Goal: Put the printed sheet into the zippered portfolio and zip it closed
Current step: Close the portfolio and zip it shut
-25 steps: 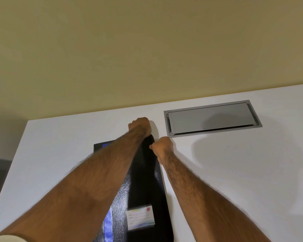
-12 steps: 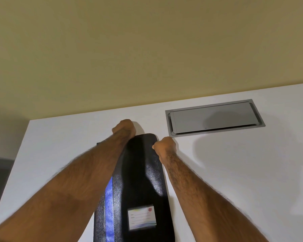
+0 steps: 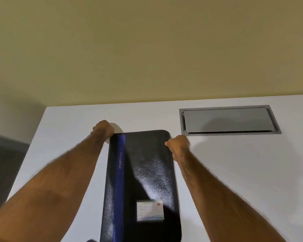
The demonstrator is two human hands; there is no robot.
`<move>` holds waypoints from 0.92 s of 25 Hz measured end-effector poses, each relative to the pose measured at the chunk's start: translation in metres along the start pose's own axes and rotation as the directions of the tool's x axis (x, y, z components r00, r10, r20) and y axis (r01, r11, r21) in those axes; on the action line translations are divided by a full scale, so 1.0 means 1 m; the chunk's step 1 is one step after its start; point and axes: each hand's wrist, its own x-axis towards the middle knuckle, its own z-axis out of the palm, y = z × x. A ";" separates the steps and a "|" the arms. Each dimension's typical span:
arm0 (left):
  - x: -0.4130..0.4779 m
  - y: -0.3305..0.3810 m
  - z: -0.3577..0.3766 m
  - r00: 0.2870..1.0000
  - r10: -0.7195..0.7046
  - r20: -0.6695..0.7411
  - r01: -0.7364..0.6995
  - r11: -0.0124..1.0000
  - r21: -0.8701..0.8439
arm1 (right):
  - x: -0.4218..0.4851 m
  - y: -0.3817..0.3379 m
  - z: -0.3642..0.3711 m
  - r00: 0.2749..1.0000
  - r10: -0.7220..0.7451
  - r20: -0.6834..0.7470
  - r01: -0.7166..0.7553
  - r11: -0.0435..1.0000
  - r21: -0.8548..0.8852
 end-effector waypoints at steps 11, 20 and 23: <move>-0.072 -0.064 0.042 0.995 0.048 -0.089 -0.082 0.894 -0.440 | -0.021 0.011 -0.001 0.985 -0.154 -0.076 0.142 0.979 -0.144; -0.188 -0.130 0.111 0.988 0.095 -0.124 -0.146 0.845 -0.515 | -0.117 0.120 0.000 0.981 -0.184 -0.064 0.164 0.956 -0.243; -0.205 -0.120 0.098 0.992 0.064 -0.110 -0.114 0.825 -0.553 | -0.127 0.124 -0.001 0.989 -0.147 -0.028 0.139 0.972 -0.188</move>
